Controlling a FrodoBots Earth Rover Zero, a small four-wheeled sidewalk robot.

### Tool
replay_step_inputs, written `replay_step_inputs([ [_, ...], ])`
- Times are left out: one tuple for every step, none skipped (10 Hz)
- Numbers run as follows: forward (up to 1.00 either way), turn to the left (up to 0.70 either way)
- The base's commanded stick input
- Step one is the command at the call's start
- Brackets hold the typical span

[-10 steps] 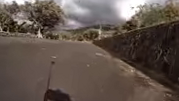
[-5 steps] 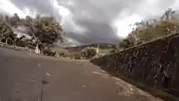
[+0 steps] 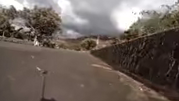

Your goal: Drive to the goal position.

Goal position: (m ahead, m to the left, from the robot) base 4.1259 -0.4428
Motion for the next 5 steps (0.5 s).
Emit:
replay_step_inputs([
  [1.00, 0.00],
  [1.00, 0.00],
  [1.00, 0.00],
  [1.00, 0.00],
  [1.00, 0.00],
])
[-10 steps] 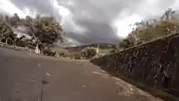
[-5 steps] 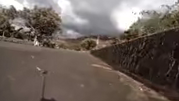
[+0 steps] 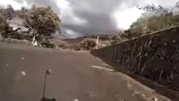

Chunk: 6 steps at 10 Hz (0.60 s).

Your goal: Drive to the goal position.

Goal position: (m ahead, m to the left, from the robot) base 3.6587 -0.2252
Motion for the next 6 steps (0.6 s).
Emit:
replay_step_inputs([
  [1.00, 0.00],
  [1.00, 0.00],
  [1.00, 0.00],
  [1.00, 0.00],
  [1.00, 0.00],
  [1.00, 0.00],
])
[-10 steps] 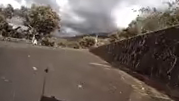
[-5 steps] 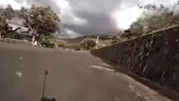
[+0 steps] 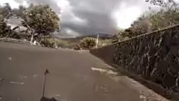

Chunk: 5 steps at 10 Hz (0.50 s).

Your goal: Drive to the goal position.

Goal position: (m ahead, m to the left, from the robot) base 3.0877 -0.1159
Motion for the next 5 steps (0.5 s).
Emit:
replay_step_inputs([
  [1.00, 0.00],
  [1.00, 0.00],
  [1.00, 0.00],
  [1.00, 0.00],
  [1.00, 0.00],
])
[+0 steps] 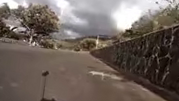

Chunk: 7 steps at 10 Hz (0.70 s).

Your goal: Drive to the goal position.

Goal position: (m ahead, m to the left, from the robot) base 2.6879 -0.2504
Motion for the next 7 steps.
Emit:
replay_step_inputs([
  [1.00, 0.00],
  [1.00, 0.00],
  [1.00, 0.00],
  [1.00, 0.00],
  [1.00, 0.00],
  [1.00, 0.00],
  [1.00, 0.00],
])
